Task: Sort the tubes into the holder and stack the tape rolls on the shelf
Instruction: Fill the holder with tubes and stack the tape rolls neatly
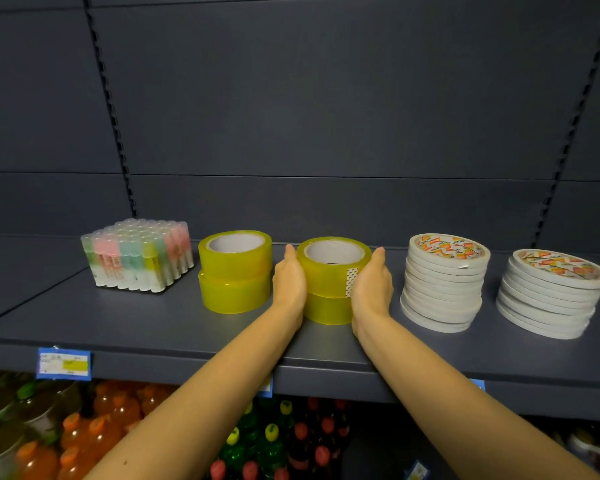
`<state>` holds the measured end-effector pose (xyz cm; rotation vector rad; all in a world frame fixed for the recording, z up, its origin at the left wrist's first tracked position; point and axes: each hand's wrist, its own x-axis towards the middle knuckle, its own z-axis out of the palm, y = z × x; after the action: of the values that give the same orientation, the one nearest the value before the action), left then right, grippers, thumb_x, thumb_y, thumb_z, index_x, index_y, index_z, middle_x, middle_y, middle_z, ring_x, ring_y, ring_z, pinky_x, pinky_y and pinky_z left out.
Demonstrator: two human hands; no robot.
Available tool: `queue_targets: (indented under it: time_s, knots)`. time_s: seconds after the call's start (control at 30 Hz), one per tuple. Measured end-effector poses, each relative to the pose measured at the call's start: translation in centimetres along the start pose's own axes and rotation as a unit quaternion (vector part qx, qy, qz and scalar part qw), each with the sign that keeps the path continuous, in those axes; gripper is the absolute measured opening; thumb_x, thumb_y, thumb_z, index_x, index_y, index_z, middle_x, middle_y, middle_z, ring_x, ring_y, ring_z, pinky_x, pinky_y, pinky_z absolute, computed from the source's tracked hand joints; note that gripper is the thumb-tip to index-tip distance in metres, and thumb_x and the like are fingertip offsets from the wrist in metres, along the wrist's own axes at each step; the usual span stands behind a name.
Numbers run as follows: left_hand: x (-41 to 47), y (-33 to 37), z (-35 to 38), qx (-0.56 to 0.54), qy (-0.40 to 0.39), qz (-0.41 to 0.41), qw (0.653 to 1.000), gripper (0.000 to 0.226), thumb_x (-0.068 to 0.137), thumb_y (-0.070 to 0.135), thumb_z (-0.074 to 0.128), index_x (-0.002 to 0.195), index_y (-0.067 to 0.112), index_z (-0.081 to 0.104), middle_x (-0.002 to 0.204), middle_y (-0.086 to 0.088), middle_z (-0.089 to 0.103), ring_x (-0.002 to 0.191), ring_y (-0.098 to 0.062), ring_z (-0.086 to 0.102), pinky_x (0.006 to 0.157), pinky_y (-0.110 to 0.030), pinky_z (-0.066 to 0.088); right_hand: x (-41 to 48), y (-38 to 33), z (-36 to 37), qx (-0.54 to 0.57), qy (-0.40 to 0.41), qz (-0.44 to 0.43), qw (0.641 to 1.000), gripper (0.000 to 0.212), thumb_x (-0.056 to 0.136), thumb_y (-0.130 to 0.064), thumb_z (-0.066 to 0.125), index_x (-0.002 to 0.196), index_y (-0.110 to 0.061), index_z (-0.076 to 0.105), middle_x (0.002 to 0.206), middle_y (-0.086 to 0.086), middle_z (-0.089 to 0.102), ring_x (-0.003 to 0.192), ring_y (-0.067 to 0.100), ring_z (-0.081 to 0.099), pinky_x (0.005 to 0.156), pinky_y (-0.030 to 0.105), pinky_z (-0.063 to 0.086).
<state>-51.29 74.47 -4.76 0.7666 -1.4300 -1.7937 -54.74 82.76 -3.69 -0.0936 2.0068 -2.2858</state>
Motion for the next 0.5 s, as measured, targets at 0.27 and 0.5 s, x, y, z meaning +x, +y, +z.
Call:
queue_targets:
  time_s: [0.27,0.5]
  knots:
    - [-3.8,3.4,-7.6,0.065,0.059,0.336,0.938,0.02,0.093,0.021,0.042,0.088,0.03,0.059,0.1,0.009,0.059,0.096,0.003,0.052,0.088,-0.008,0.037,-5.9,-1.9,1.2,0.085,-0.18,-0.335,0.921,0.032,0.088,-0.002,0.041,0.109,-0.022,0.055,0.115,-0.007,0.059,0.111,0.008,0.055,0.092,0.01,0.041]
    - [3.3,5.0,-13.3,-0.029,0.102,0.142,0.984,0.032,0.099,0.029,0.036,0.117,0.011,0.055,0.121,-0.012,0.055,0.112,-0.021,0.049,0.099,-0.033,0.038,-5.8,-0.4,8.3,-0.084,-0.227,-0.128,0.962,0.045,0.103,-0.03,0.03,0.145,-0.015,0.032,0.149,0.001,0.034,0.135,0.014,0.034,0.109,0.025,0.024]
